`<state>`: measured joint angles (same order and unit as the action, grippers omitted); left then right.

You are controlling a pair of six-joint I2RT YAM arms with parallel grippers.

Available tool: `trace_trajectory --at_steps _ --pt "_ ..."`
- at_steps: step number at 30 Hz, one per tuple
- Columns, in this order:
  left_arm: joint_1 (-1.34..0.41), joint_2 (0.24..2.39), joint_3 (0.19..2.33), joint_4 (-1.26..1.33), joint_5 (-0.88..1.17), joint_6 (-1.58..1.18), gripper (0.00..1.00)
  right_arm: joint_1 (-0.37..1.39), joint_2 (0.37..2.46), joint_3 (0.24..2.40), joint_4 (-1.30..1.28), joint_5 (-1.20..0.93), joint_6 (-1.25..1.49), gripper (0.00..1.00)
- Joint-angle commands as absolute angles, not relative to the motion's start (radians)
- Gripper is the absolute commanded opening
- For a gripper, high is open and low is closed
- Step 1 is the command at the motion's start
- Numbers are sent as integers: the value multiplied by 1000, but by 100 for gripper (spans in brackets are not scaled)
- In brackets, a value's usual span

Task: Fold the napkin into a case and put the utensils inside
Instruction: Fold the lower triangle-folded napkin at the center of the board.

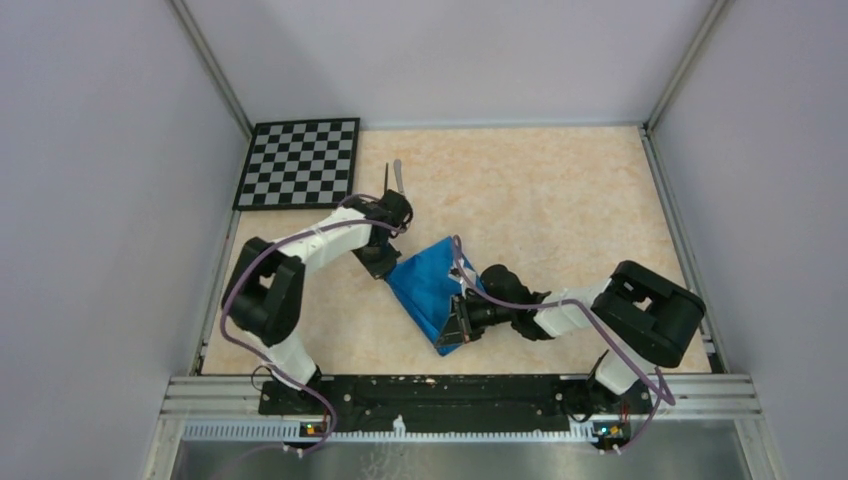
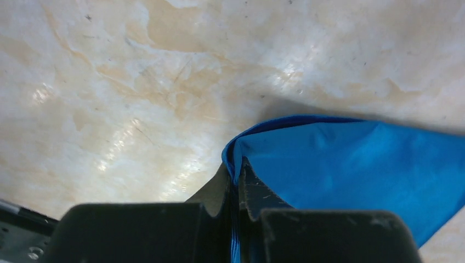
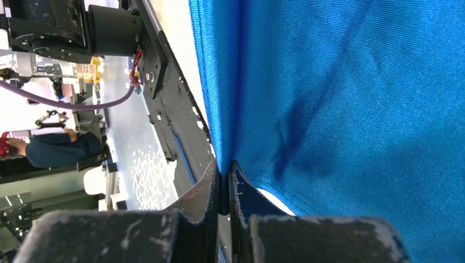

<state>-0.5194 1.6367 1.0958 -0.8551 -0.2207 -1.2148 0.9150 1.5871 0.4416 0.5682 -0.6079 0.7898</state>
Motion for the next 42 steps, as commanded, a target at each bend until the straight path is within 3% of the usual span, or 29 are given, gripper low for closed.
trace_trajectory --at_steps 1,7,13,20,23,26,33,36,42 --pt "-557 1816 1332 -1158 -372 -1445 0 892 1537 409 525 -642 717 0" --pt "-596 2007 1530 -1284 -335 -1496 0 873 1505 402 447 -595 640 0" --pt "-601 2028 1554 -1268 -307 -1478 0 873 1408 370 413 -470 571 1" --pt "-609 2035 1545 -1257 -280 -1431 0 928 1161 375 305 -207 403 51" --pt "-612 2035 1538 -1256 -269 -1428 0 961 1095 375 336 -102 338 67" --pt "-613 2026 1535 -1259 -270 -1421 0 984 1110 383 427 -40 314 77" --pt "-614 2021 1539 -1264 -286 -1387 0 1068 1390 540 575 54 250 79" --pt "-606 2018 1546 -1306 -316 -1390 0 1123 1434 526 673 172 227 79" --pt "-582 1979 1487 -1232 -269 -1301 0 1141 1506 544 699 141 160 78"
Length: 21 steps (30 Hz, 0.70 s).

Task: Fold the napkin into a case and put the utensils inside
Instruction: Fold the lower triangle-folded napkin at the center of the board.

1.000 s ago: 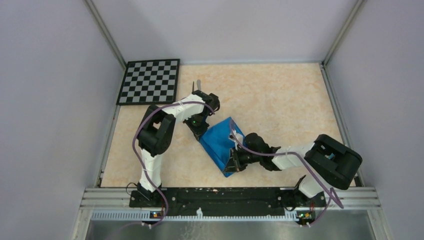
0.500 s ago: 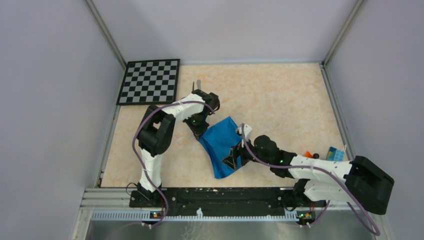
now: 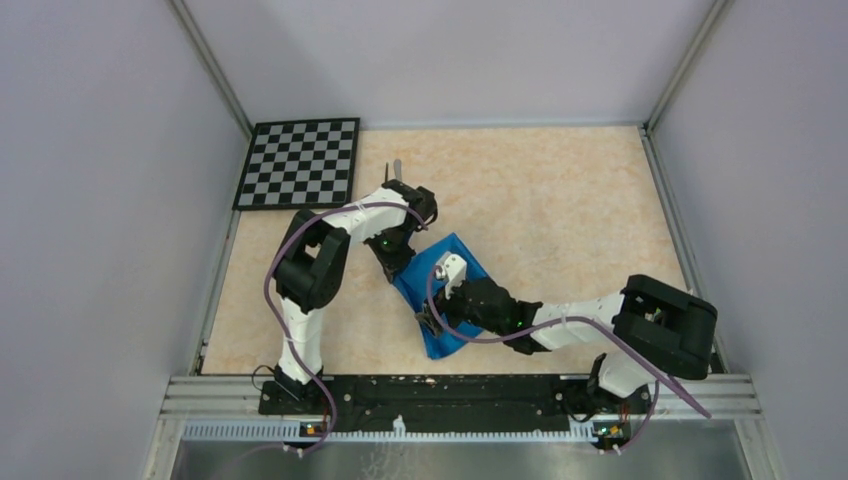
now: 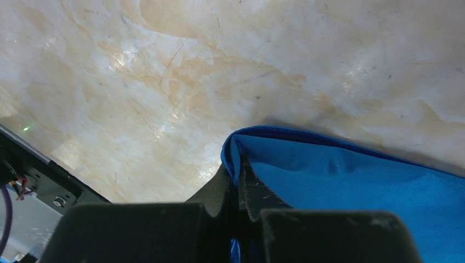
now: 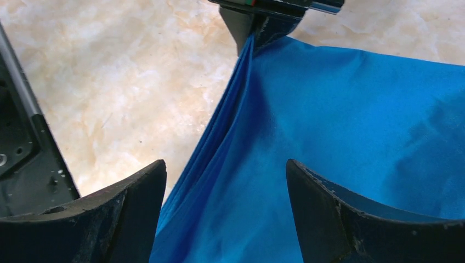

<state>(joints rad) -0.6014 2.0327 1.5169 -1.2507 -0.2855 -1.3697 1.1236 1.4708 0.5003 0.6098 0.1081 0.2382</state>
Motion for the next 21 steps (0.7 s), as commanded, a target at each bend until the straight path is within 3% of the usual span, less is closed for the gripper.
trace_trajectory --at_steps 1,8,16,21 --pt "-579 1972 1472 -1206 -243 -1285 0 1150 1518 547 697 149 143 78" --pt "-577 1965 1457 -1156 -167 -1282 0 1267 1623 631 653 325 63 75" --pt "-577 1964 1443 -1155 -158 -1290 0 1368 1792 783 517 749 55 70" --pt "-577 1953 1432 -1154 -167 -1293 0 1368 1817 796 485 807 93 65"
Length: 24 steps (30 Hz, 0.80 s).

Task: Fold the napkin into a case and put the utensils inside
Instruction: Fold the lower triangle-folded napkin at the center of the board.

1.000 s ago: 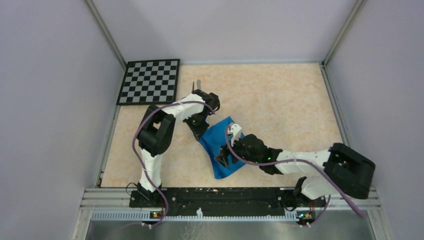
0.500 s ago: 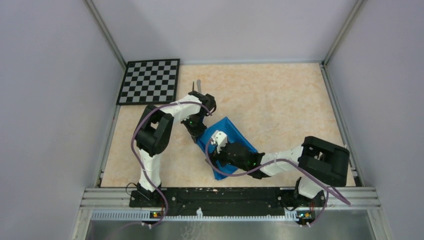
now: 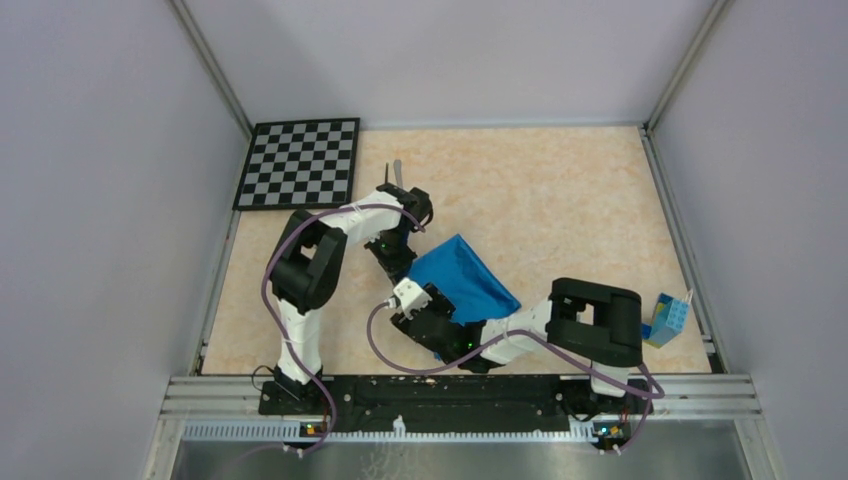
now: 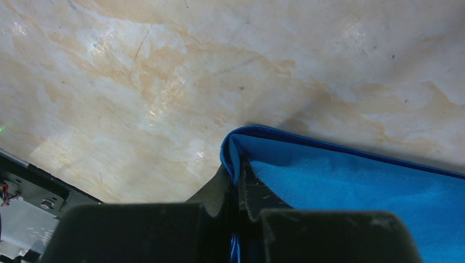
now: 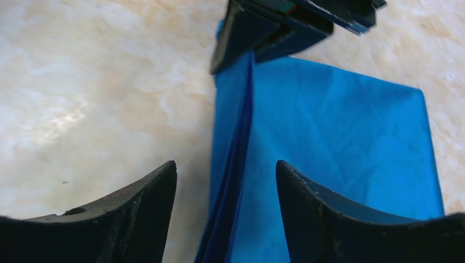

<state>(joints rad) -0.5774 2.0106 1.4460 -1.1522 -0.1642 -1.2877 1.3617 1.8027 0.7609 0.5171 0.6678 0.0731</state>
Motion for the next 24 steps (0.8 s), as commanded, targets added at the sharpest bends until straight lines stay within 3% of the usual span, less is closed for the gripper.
trace_trajectory --at_steps 1,6,10,13,16,24 --pt "-577 1951 1429 -1154 -165 -1294 0 1368 1817 797 482 811 90 62" --pt "-577 1948 1421 -1151 -161 -1300 0 1368 1819 805 469 836 100 37" --pt "-577 1935 1419 -1146 -175 -1293 0 1367 1767 756 531 739 100 0" --pt "-578 1912 1419 -1129 -185 -1277 0 1342 1694 690 600 576 137 0" --pt "-578 1892 1420 -1107 -185 -1250 12 1287 1632 607 675 387 211 0" --pt "-578 1818 1405 -1028 -173 -1143 61 1070 1621 460 937 -59 503 0"
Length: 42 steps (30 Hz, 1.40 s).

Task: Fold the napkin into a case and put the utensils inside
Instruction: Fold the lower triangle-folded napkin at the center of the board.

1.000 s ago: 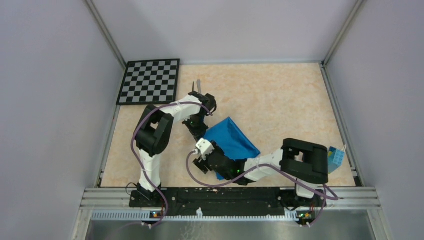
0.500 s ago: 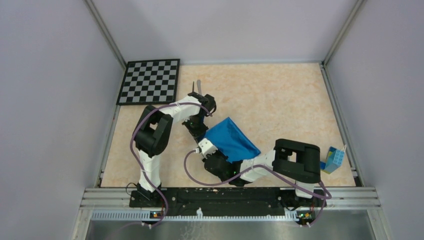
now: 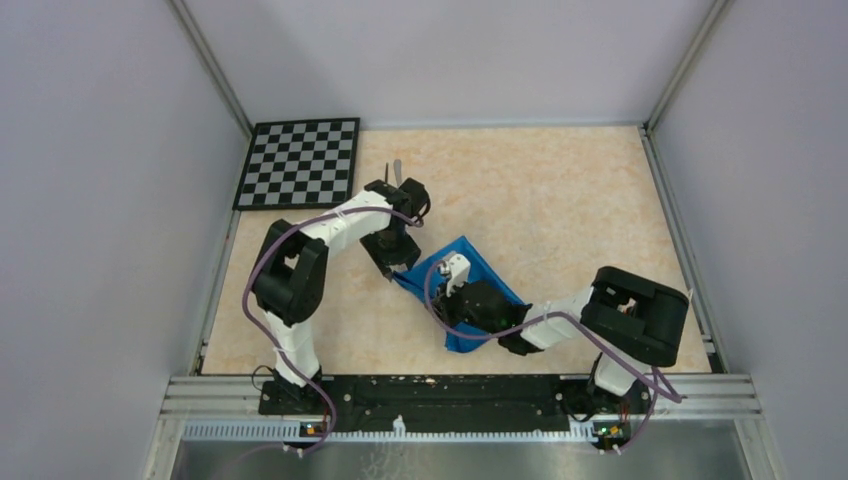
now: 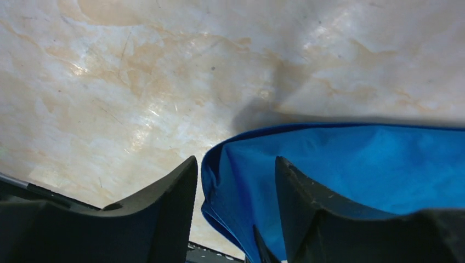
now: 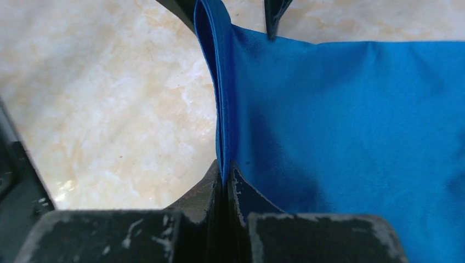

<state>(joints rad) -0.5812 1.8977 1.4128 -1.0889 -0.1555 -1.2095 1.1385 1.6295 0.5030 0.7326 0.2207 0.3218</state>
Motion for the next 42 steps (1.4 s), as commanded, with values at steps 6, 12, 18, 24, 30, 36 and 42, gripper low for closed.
trace_trajectory --at_steps 6,12,18,24,30,36,42 --pt "-582 1661 1333 -834 -127 -958 92 963 1673 370 1162 -199 667 0" --pt "-581 1467 1200 -663 -111 -837 99 897 1706 301 1256 -212 782 0" --pt "-579 1383 1053 -518 -16 -779 97 825 1765 242 1342 -200 892 0" --pt "-581 1371 927 -367 113 -769 93 748 1856 196 1440 -219 987 0" --pt "-580 1341 852 -296 135 -819 85 691 1936 191 1510 -269 1023 0" --pt "-580 1321 743 -167 194 -876 48 667 1916 216 1446 -300 1003 0" --pt "-580 1331 708 -105 204 -913 34 660 1885 255 1352 -319 974 0"
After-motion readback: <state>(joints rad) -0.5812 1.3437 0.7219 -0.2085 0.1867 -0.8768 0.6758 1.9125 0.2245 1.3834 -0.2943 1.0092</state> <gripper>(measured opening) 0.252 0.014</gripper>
